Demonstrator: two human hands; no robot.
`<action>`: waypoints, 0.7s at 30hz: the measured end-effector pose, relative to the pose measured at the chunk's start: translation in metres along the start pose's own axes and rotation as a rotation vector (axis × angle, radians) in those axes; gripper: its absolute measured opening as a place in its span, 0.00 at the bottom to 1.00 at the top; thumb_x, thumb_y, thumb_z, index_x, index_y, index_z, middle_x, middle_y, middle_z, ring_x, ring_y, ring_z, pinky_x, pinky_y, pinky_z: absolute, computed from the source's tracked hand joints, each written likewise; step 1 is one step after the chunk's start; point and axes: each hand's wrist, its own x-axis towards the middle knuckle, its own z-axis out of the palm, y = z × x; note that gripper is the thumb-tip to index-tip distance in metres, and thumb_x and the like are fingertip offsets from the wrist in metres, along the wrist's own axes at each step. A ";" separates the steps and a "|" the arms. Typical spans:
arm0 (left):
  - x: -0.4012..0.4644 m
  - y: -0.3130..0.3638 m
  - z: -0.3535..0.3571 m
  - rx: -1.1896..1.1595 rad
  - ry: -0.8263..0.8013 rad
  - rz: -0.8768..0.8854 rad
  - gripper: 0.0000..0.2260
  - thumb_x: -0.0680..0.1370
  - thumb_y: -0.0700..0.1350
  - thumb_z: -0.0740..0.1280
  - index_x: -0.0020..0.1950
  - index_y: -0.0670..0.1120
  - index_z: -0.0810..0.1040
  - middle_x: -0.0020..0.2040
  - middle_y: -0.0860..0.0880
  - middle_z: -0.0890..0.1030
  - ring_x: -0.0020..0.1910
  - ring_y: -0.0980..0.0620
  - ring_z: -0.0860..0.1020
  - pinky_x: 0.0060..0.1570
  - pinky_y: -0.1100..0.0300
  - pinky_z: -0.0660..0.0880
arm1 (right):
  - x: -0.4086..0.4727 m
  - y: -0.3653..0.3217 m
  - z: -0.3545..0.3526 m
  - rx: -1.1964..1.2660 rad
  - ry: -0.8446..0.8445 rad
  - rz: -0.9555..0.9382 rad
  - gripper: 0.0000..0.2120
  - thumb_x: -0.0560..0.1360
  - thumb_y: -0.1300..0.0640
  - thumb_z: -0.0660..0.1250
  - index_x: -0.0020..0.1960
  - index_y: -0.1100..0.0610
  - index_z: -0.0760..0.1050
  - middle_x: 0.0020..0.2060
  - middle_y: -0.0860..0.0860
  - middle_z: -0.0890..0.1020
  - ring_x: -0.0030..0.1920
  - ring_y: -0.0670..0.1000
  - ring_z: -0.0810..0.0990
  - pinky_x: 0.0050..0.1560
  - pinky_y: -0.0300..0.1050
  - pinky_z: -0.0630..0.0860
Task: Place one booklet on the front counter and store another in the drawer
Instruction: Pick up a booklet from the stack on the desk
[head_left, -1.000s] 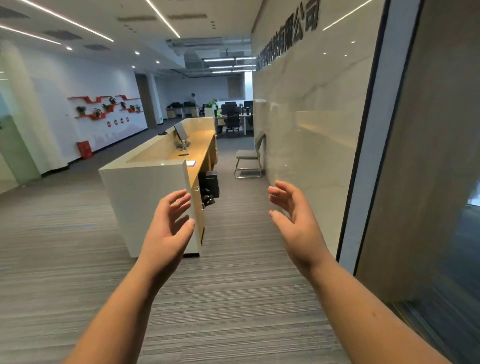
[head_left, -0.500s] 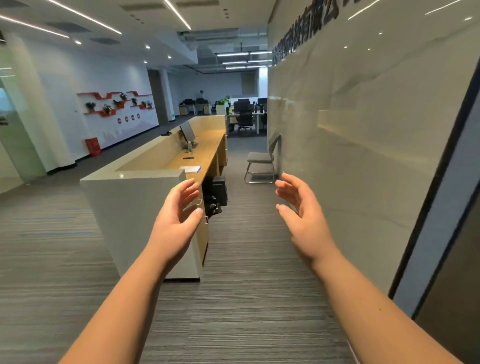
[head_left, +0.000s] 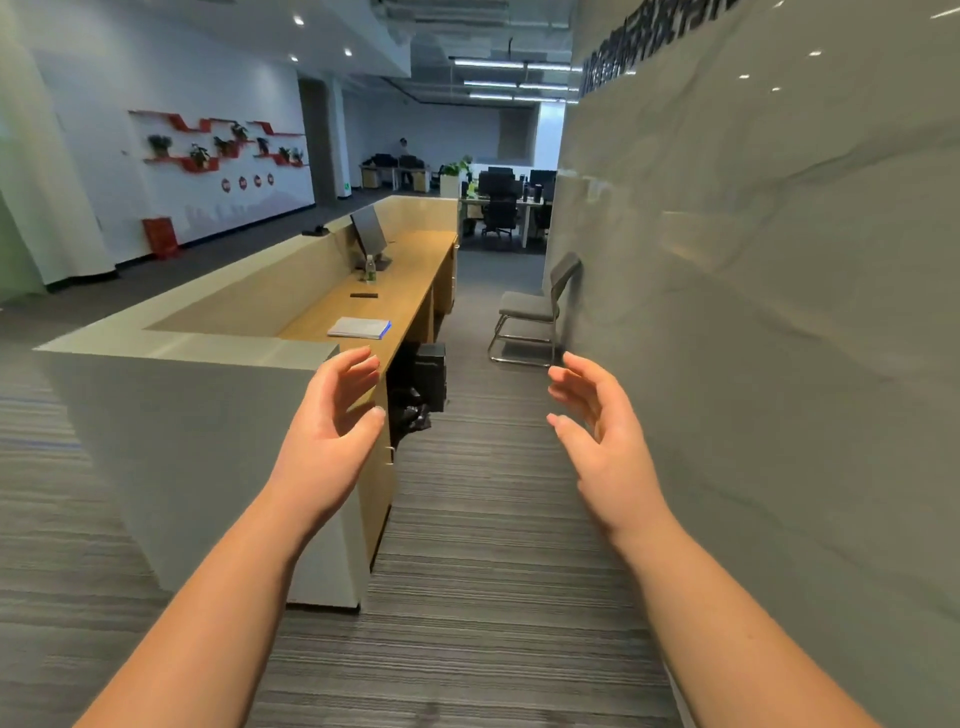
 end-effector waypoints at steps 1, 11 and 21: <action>0.030 -0.014 0.002 0.001 -0.001 -0.017 0.24 0.79 0.32 0.62 0.71 0.54 0.67 0.69 0.51 0.73 0.70 0.55 0.72 0.67 0.59 0.69 | 0.028 0.015 0.007 0.000 -0.001 0.018 0.26 0.77 0.72 0.60 0.68 0.48 0.68 0.63 0.48 0.77 0.65 0.48 0.76 0.70 0.51 0.71; 0.286 -0.131 0.078 0.004 -0.051 -0.076 0.24 0.79 0.32 0.62 0.69 0.54 0.68 0.69 0.50 0.74 0.70 0.55 0.72 0.70 0.57 0.68 | 0.268 0.158 0.018 0.049 0.052 0.089 0.27 0.77 0.72 0.60 0.63 0.42 0.68 0.63 0.47 0.76 0.64 0.44 0.76 0.58 0.31 0.73; 0.511 -0.251 0.192 -0.010 -0.021 -0.095 0.24 0.79 0.33 0.63 0.71 0.51 0.67 0.71 0.50 0.72 0.70 0.54 0.71 0.68 0.55 0.69 | 0.512 0.313 0.000 0.047 -0.038 0.097 0.27 0.77 0.72 0.60 0.62 0.41 0.68 0.62 0.46 0.76 0.64 0.44 0.76 0.55 0.27 0.73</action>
